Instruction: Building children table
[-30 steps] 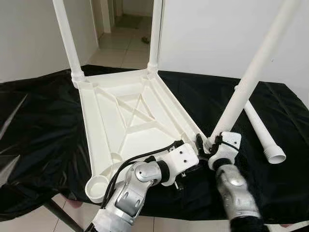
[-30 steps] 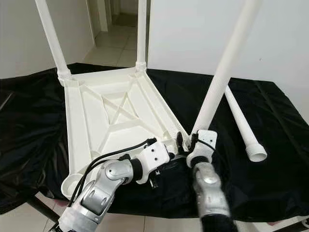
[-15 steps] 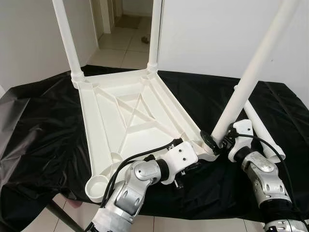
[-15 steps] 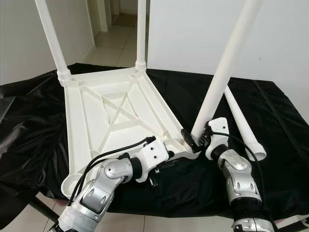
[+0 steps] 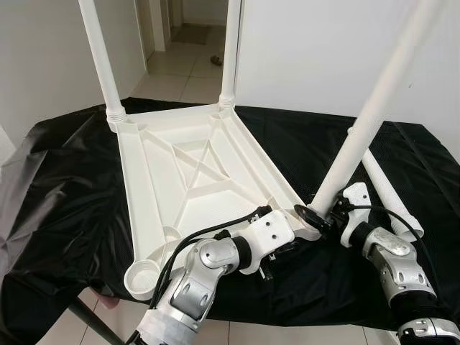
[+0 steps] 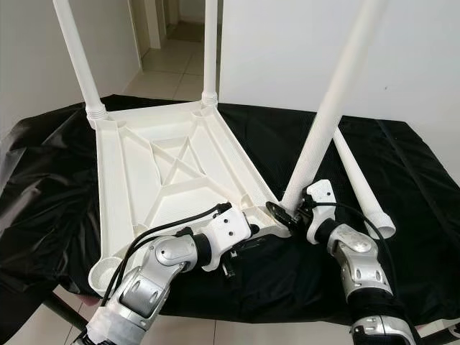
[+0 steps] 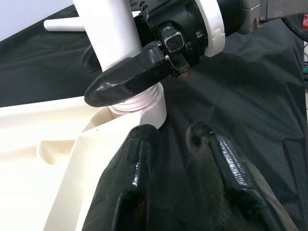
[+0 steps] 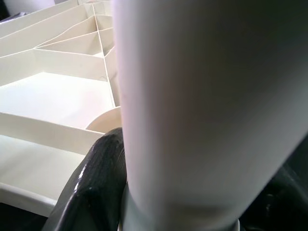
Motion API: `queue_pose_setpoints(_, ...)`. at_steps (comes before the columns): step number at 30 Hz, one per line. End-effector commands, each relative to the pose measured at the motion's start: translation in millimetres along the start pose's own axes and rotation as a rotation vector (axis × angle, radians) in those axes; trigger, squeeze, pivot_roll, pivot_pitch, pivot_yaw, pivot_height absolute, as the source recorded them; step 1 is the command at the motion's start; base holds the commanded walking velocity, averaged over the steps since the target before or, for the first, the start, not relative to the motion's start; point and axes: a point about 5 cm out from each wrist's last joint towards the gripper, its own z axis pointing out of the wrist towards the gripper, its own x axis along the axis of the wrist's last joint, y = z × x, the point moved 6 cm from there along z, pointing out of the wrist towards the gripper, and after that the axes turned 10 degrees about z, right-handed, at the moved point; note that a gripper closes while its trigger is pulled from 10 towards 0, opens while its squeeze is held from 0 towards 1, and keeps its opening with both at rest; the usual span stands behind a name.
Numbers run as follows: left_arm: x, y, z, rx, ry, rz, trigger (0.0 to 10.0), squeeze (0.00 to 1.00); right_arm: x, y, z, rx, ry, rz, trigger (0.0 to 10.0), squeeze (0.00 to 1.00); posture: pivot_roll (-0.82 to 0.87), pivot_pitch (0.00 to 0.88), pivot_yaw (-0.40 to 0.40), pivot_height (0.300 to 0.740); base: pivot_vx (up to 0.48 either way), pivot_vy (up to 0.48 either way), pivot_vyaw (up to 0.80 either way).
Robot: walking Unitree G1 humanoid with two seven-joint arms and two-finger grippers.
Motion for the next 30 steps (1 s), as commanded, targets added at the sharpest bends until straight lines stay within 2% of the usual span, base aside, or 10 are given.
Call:
queue_pose_setpoints(1, 2, -14.9, 2.8, 0.158, -0.009, -0.027, 10.0, 0.00, -11, -4.2, -0.6, 0.028, -0.037, 0.028, 0.0, 0.00, -0.02, 0.021, -0.032, 0.740, 0.000, 0.000, 0.00)
queue_pose_setpoints(5, 3, -14.5, 2.6, 0.157, -0.008, -0.028, 10.0, 0.00, -14, -2.9, -2.7, 0.025, -0.041, 0.030, 0.0, 0.00, -0.02, 0.022, -0.028, 0.740, 0.000, 0.000, 0.00)
queue_pose_setpoints(6, 3, -14.3, 2.6, 0.155, -0.008, -0.028, 10.0, 0.00, -17, 0.0, -2.9, -0.005, -0.046, 0.040, 10.0, 0.00, -0.02, 0.024, -0.026, 0.740, 0.000, 0.000, 0.00)
queue_pose_setpoints(18, 3, -12.6, 2.3, 0.153, -0.007, -0.031, 10.0, 0.00, -22, -3.3, 8.5, -0.180, 0.002, 0.079, 10.0, 0.00, -0.02, 0.028, -0.029, 0.740, 0.000, 0.000, 0.00)
queue_pose_setpoints(21, 4, -10.9, 3.0, 0.150, -0.006, -0.034, 10.0, 0.00, -25, -1.3, 13.0, -0.324, 0.006, 0.080, 10.0, 0.00, -0.02, 0.026, -0.030, 0.740, 0.000, 0.000, 0.00)
queue_pose_setpoints(23, 4, -10.9, 3.0, 0.150, -0.006, -0.034, 10.0, 0.00, -25, -1.3, 13.0, -0.324, 0.006, 0.080, 10.0, 0.00, -0.02, 0.026, -0.030, 0.740, 0.000, 0.000, 0.00)
queue_pose_setpoints(24, 4, -10.2, 3.2, 0.149, -0.004, -0.035, 10.0, 0.00, -24, 0.1, 13.9, -0.411, 0.019, 0.094, 10.0, 0.00, -0.02, 0.025, -0.032, 0.740, 0.000, 0.000, 0.00)
queue_pose_setpoints(26, 4, -10.2, 3.2, 0.149, -0.004, -0.035, 10.0, 0.00, -24, 0.1, 13.9, -0.411, 0.019, 0.094, 10.0, 0.00, -0.02, 0.025, -0.032, 0.740, 0.000, 0.000, 0.00)
queue_pose_setpoints(28, 6, -7.4, 5.5, 0.140, 0.003, -0.037, 10.0, 0.00, -24, -1.3, 7.5, -0.670, 0.062, 0.125, 10.0, 0.00, -0.03, 0.015, -0.034, 0.740, 0.000, 0.000, 0.00)
queue_pose_setpoints(30, 6, -6.3, 6.6, 0.137, 0.006, -0.036, 10.0, 0.00, -26, -6.9, 4.4, -0.747, 0.083, 0.160, 10.0, 0.00, -0.03, 0.014, -0.034, 0.740, 0.000, 0.000, 0.00)
